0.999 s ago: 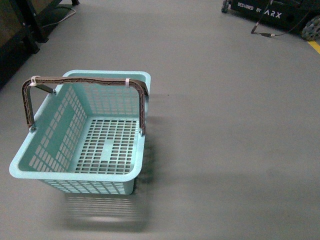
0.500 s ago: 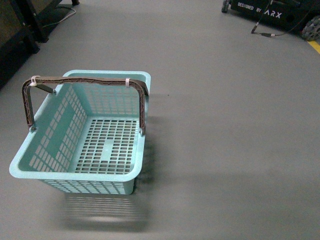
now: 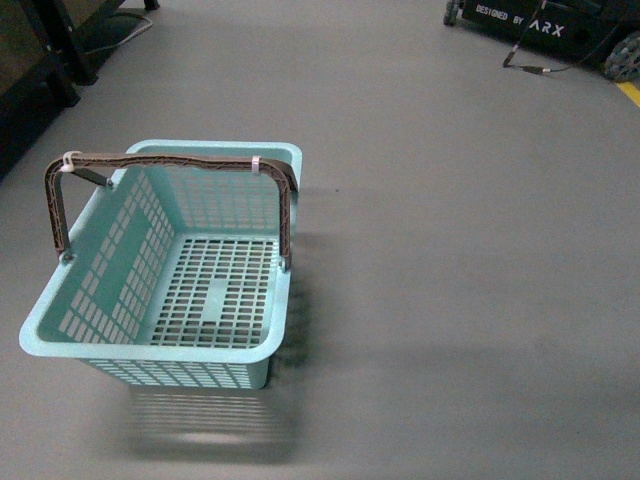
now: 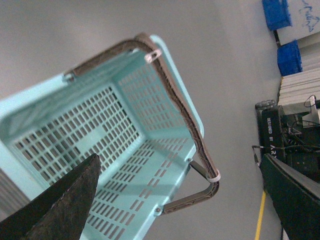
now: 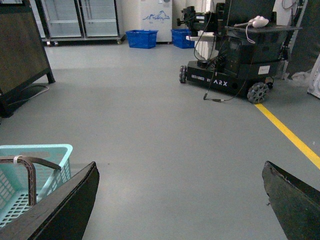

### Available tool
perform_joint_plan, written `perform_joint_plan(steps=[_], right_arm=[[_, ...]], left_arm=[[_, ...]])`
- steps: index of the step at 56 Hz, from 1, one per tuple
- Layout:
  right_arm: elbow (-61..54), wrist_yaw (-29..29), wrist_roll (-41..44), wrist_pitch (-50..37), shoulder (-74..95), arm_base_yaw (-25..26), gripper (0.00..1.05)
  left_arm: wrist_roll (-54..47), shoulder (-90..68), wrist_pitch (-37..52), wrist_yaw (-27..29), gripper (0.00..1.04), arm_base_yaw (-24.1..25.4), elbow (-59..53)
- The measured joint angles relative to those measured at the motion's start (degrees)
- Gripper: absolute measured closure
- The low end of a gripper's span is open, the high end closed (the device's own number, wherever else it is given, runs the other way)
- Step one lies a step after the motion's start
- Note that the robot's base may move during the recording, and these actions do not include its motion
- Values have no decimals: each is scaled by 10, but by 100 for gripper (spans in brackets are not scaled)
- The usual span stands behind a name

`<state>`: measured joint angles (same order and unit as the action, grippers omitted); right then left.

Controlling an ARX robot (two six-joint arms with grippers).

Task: Pick mango and avocado into basket

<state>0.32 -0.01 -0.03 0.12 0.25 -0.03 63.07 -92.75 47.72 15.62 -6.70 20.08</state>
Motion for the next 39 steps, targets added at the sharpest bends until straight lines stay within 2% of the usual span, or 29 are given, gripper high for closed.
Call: perform_joint_plan(steps=[7, 15, 23, 39], right_arm=[[0, 0, 0, 0, 0, 0, 8], [0, 0, 0, 0, 0, 0, 8], [0, 0, 0, 0, 0, 0, 8], [0, 0, 0, 0, 0, 0, 8]], left_arm=[[73, -143, 23, -16, 7, -5, 78], [136, -269, -10, -25, 7, -22, 195], [148, -349, -39, -46, 7, -28, 305], [150, -448, -88, -82, 7, -9, 480]])
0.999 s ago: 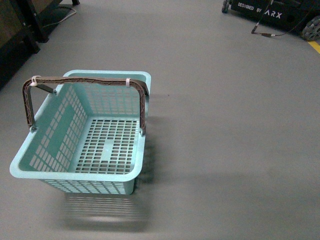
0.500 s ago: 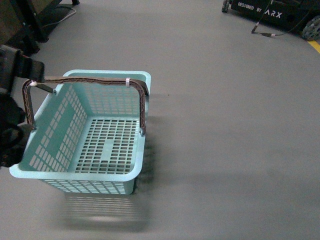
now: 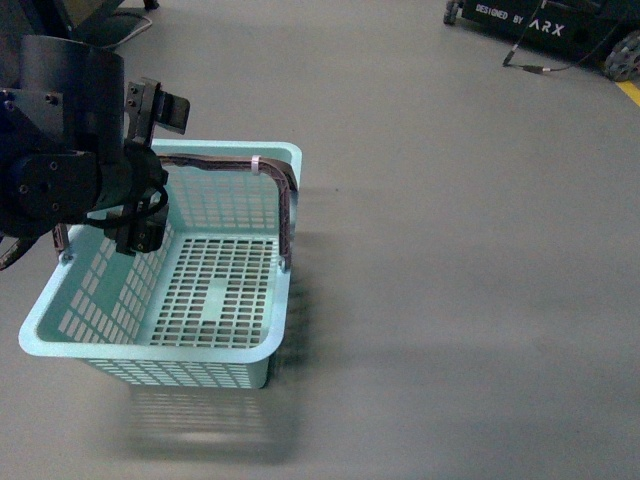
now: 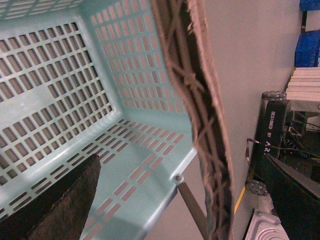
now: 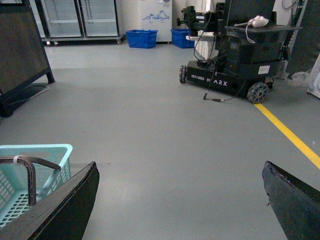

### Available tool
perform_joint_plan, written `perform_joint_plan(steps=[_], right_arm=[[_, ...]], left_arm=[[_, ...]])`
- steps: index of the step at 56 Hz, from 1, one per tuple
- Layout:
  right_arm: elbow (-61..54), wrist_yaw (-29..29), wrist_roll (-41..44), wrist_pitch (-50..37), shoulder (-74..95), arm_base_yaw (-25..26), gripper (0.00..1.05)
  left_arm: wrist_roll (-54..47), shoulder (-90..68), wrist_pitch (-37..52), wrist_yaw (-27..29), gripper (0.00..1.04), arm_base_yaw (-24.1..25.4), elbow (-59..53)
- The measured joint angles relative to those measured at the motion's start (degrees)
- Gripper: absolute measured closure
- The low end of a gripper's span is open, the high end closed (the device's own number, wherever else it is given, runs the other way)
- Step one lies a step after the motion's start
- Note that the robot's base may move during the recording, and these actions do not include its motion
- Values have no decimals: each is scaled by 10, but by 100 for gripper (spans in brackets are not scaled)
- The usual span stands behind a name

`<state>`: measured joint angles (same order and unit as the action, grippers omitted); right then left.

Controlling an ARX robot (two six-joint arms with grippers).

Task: Pick mango and avocado into basket

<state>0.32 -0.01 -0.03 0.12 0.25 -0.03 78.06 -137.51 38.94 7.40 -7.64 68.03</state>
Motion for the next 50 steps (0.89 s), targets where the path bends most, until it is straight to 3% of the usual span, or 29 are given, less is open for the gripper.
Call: perform_joint_plan(steps=[17, 36, 50], right_arm=[[0, 0, 0, 0, 0, 0, 8], [0, 0, 0, 0, 0, 0, 8], [0, 0, 0, 0, 0, 0, 8]], left_arm=[[0, -61, -41, -17, 8, 16, 125], [50, -86, -7, -30, 67, 19, 149], [70, -33, 31, -14, 71, 18, 68]])
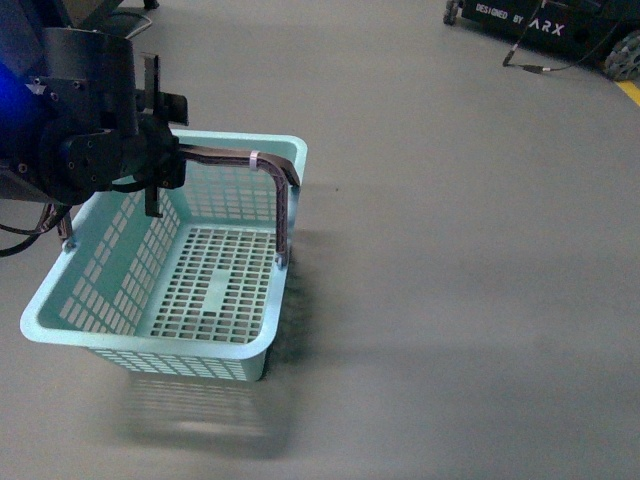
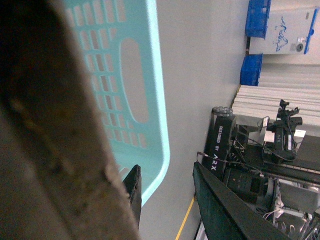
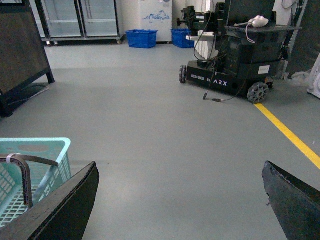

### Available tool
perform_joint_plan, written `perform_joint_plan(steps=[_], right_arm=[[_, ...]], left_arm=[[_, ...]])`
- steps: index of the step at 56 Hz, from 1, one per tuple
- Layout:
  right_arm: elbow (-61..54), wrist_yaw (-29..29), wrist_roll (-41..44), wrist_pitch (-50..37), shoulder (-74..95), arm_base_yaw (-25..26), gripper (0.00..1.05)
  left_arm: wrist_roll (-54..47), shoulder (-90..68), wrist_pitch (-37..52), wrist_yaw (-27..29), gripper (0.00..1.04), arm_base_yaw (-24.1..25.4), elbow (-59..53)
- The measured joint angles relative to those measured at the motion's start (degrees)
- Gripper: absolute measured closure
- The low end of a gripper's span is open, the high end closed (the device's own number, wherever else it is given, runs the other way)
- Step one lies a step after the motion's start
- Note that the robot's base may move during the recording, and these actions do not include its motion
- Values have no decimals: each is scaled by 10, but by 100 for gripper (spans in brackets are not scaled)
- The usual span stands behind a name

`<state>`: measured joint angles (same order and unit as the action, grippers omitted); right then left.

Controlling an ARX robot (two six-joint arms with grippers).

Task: Pick mango and avocado into basket

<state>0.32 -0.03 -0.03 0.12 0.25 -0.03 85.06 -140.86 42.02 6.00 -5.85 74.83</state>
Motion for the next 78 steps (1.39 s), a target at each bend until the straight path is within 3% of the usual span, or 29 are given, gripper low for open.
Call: perform_joint_plan(steps=[10, 18, 33, 44, 78], right_arm=[[0, 0, 0, 0, 0, 0, 8], [0, 0, 0, 0, 0, 0, 8], [0, 0, 0, 0, 0, 0, 8], [0, 0, 0, 0, 0, 0, 8], [0, 0, 0, 0, 0, 0, 8]], left_arm=[[4, 112, -24, 6, 72, 7, -90], [-9, 265, -100, 19, 72, 27, -157], [-38, 554, -342, 62, 72, 66, -211], [-42, 714, -475, 45, 72, 65, -192], [-10, 809, -567, 84, 72, 4, -179]])
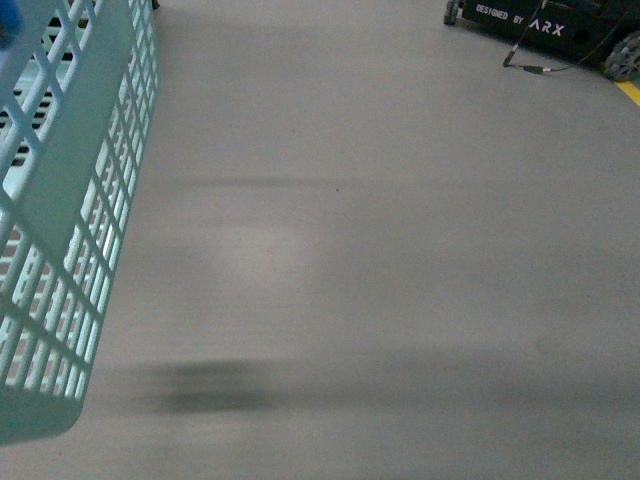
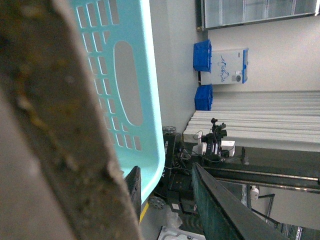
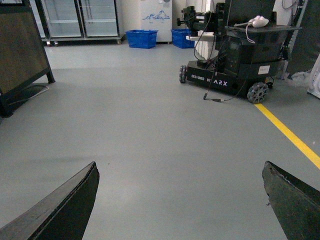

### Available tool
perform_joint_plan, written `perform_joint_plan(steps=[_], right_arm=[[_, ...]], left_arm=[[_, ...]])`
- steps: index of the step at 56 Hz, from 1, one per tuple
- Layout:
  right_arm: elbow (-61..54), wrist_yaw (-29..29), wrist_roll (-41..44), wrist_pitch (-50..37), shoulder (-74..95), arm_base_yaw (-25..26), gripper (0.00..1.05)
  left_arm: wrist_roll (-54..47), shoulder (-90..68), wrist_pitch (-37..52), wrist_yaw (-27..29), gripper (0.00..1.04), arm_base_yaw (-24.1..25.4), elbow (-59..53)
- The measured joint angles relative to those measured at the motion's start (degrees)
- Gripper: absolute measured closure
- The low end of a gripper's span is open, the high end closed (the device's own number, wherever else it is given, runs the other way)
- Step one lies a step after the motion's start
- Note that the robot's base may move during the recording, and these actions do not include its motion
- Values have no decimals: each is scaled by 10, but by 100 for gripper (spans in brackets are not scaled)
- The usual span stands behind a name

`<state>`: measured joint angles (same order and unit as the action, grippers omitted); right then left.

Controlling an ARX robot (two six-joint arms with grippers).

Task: Pick mango and avocado into basket

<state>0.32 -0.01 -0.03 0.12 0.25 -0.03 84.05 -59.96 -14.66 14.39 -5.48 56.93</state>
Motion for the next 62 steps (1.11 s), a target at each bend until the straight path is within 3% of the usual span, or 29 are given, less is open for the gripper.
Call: perform_joint_plan(steps=[62], right_arm=[[0, 0, 0, 0, 0, 0, 8]], left_arm=[[-6, 0, 0, 6, 72, 1, -4]])
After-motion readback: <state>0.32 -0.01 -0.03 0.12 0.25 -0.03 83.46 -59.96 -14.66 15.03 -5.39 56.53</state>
